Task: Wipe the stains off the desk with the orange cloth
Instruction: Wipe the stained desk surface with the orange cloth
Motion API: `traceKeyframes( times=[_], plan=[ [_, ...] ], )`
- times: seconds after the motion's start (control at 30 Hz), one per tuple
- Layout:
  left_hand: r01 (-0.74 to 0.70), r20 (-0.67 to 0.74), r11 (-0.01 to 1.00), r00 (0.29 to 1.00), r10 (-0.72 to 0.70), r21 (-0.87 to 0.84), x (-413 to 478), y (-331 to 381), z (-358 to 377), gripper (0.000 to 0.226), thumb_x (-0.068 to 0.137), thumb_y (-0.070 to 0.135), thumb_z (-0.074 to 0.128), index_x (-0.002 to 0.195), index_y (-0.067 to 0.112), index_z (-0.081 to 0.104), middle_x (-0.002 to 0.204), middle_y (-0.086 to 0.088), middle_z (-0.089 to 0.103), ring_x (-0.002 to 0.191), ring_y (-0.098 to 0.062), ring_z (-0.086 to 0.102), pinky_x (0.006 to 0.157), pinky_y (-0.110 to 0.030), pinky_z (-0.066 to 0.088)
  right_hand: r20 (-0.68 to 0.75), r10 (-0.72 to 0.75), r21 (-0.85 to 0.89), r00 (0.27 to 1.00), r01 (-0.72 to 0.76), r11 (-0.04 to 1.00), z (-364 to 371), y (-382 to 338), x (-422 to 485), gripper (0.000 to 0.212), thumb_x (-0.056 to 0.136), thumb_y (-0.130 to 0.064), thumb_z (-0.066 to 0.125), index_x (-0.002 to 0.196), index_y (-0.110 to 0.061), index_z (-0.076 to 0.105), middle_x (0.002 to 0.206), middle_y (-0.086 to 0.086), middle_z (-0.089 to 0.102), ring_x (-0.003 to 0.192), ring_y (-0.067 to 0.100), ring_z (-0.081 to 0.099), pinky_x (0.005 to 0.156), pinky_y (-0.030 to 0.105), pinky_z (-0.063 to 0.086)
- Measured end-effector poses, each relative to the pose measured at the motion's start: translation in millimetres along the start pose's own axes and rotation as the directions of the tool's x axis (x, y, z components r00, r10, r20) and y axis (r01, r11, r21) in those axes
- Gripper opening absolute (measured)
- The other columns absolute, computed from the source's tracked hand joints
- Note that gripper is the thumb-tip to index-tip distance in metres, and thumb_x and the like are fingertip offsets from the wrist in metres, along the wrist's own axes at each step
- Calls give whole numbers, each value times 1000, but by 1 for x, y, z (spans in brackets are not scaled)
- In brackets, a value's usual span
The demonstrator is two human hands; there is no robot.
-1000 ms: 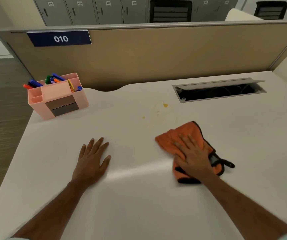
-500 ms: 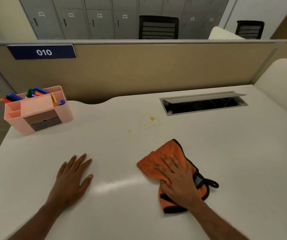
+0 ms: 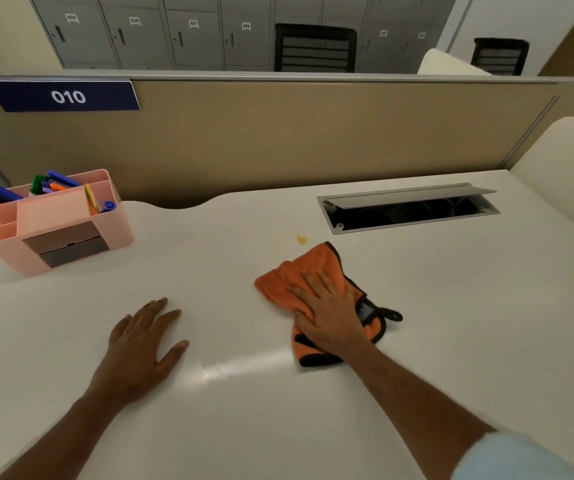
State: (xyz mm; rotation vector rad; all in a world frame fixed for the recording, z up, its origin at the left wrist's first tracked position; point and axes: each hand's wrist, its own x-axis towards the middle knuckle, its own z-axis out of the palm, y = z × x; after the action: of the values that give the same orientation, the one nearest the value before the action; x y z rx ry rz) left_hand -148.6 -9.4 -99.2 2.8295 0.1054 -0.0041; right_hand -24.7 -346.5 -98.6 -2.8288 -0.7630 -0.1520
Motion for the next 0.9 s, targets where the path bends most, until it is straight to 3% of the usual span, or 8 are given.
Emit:
traceKeyframes(
  times=[0.17,0.3,0.37,0.53,0.6,0.67,0.77,0.9],
  plan=[
    [-11,-22,999,1000,10,-33,-2,-1,1,78,84,75,13,141,31,43,157,4,31,147,-16,24,120,-41,15,70,286,-52,956,-283,958,-9,28,27,67,84,-63,21,147,-41,28,161,5,20,147,32,19,107,69,17],
    [3,-22,998,1000,-4,-58,2,-2,5,70,83,67,28,140,29,45,156,3,35,146,-18,27,119,-43,17,127,377,-69,917,-371,926,0,25,96,67,87,-62,35,149,-40,21,162,12,9,146,39,11,108,72,12],
    [2,-20,998,1000,-3,-57,4,-3,4,68,83,64,30,139,29,47,155,2,37,145,-19,29,119,-46,20,149,315,-75,937,-307,949,6,1,117,67,86,-60,40,148,-38,27,161,14,14,144,40,15,107,70,15],
    [1,16,998,1000,0,-57,5,-6,-3,71,81,69,29,139,32,46,155,5,35,144,-17,30,118,-45,24,72,-45,-39,996,47,998,7,-62,78,61,80,-59,38,135,-35,46,146,8,42,129,33,39,94,56,34],
    [-3,25,998,1000,5,-64,6,-7,-5,71,81,70,30,139,34,45,156,6,35,144,-17,30,118,-45,26,-6,-62,-7,998,62,998,2,-47,52,53,82,-55,42,132,-36,48,138,3,48,123,28,46,88,49,36],
    [-4,29,998,1000,6,-69,5,-9,-5,71,81,71,30,140,35,45,156,7,34,144,-16,29,118,-45,26,-6,49,-28,999,-49,998,-2,-19,42,59,82,-56,45,138,-40,40,139,4,45,126,31,44,94,52,34],
    [-9,27,998,1000,11,-68,4,-10,-1,70,82,70,30,141,35,43,157,7,32,145,-15,27,119,-44,23,55,350,-40,935,-348,936,-5,16,67,81,81,-74,43,149,-46,8,155,17,20,143,42,18,106,70,16],
    [-12,-20,998,1000,10,-59,4,-7,4,68,83,66,29,140,32,45,156,5,34,145,-18,29,119,-46,23,167,428,-59,888,-424,904,1,14,133,88,79,-82,35,151,-44,0,159,26,1,147,43,-2,110,71,3]
  ],
)
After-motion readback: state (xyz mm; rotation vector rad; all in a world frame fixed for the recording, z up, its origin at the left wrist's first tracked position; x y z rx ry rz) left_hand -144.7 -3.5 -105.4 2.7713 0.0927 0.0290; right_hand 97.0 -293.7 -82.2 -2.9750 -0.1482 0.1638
